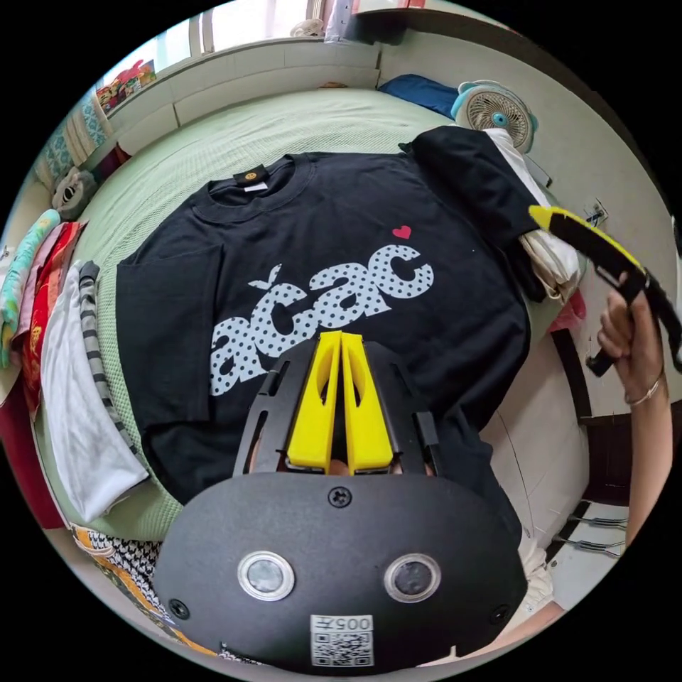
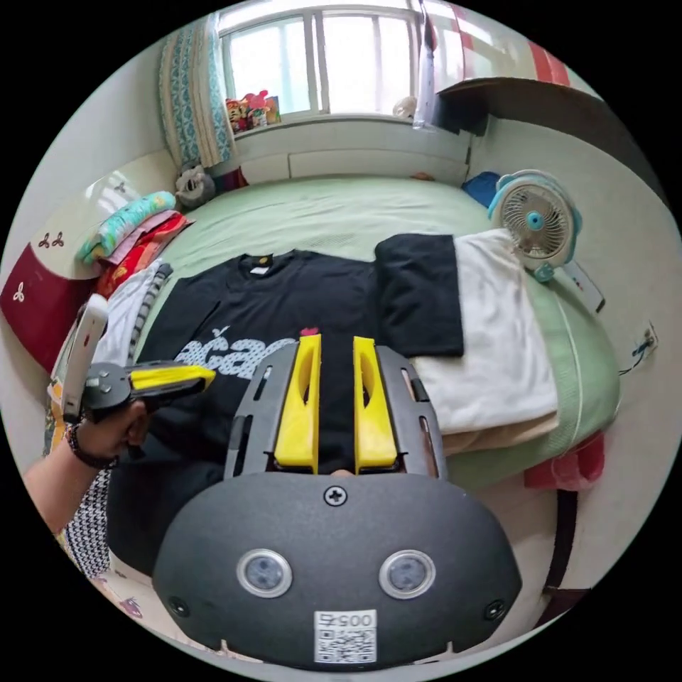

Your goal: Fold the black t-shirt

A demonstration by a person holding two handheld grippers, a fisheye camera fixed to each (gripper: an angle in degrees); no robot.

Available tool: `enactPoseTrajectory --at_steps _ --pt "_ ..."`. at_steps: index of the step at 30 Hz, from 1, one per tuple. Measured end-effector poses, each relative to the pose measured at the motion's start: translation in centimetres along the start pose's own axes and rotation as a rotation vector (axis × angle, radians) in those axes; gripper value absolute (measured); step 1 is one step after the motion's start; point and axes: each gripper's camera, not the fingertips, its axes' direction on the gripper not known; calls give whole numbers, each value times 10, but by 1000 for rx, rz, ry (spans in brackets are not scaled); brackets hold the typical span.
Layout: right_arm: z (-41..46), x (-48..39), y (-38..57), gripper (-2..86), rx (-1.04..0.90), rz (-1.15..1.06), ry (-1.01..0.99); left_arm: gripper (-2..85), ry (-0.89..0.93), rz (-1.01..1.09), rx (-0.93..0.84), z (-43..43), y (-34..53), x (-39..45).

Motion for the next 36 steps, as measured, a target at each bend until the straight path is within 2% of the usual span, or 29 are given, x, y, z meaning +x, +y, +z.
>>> enactPoseTrajectory --at_steps 2,5,14,21,30,36 --pt "-14 35 -18 37 42 43 112 -6 -5 -2 -23 10 -2 0" --pt "-14 81 -40 39 38 152 155 -6 15 -15 -28 26 0 -4" --pt "25 126 -62 38 -71 299 157 -4 104 -21 -55 46 -10 -17" --pt "19 120 -60 27 -41 257 212 -5 -3 11 -41 55 -13 -2" --pt "22 119 -66 52 -95 224 161 -4 8 -1 -40 63 -17 -4" --pt "21 123 -67 0 -104 210 197 -5 10 -2 -45 67 -20 -6"
